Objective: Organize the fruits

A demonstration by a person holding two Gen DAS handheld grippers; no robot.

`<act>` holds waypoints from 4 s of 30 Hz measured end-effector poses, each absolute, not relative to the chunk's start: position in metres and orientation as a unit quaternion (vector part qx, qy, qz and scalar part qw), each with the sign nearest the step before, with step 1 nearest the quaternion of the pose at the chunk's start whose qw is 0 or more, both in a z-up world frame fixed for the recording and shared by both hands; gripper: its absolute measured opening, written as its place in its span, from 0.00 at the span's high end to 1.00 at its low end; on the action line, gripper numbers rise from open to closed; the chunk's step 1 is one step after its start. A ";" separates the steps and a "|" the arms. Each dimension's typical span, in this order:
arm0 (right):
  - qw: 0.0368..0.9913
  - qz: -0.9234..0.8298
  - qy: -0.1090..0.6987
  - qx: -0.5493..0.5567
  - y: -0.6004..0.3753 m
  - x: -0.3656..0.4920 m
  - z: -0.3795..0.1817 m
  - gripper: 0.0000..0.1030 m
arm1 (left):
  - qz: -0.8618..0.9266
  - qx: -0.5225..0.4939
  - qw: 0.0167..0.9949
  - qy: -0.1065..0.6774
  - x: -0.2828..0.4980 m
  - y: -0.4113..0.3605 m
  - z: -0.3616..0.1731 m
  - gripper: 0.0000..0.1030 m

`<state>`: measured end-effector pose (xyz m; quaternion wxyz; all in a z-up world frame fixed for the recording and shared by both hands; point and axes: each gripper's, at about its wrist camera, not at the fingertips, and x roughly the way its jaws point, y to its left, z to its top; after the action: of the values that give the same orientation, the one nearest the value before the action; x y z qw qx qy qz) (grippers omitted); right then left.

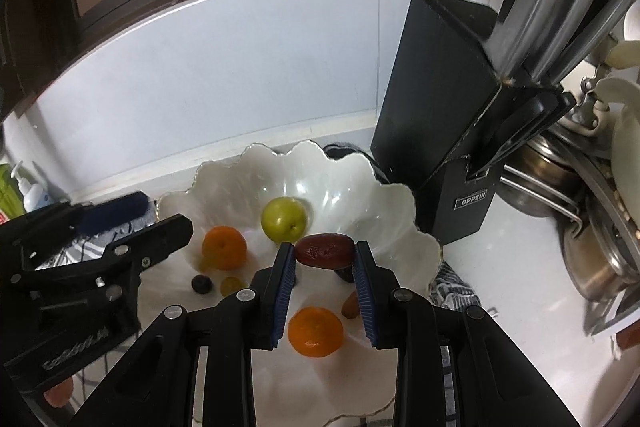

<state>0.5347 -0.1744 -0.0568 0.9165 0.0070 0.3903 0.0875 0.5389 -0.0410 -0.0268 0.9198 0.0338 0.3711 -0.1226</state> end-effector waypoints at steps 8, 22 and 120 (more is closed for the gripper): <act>0.917 0.070 0.392 0.012 -0.178 0.524 -0.061 0.54 | -0.089 0.042 0.929 0.356 0.524 -0.030 -0.020 0.38; 0.946 0.027 0.323 0.006 -0.167 0.444 -0.026 0.34 | -0.042 0.072 0.954 0.288 0.452 -0.003 0.005 0.20; 0.982 0.016 0.186 -0.006 -0.208 0.032 0.033 0.16 | -0.032 0.065 0.987 0.143 0.030 -0.020 0.054 0.00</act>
<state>0.0323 -0.2077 0.0334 0.9824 -0.0055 0.1861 0.0156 0.0295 -0.0204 0.0542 0.9870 0.0655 0.1433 -0.0319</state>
